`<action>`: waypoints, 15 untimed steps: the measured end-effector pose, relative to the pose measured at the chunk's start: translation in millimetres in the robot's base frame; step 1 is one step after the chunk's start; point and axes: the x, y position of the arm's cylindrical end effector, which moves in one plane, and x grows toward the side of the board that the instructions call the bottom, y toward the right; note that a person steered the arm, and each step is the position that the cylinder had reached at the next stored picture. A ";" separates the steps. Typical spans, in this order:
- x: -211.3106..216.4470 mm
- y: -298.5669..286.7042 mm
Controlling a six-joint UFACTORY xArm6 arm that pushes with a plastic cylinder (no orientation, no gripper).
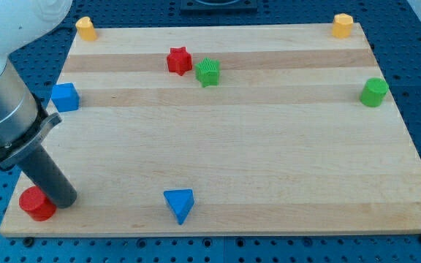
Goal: Move your arm closer to the blue cube
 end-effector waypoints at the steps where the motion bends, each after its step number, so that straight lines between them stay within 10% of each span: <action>1: 0.0 -0.4; 15: -160.7 -19.9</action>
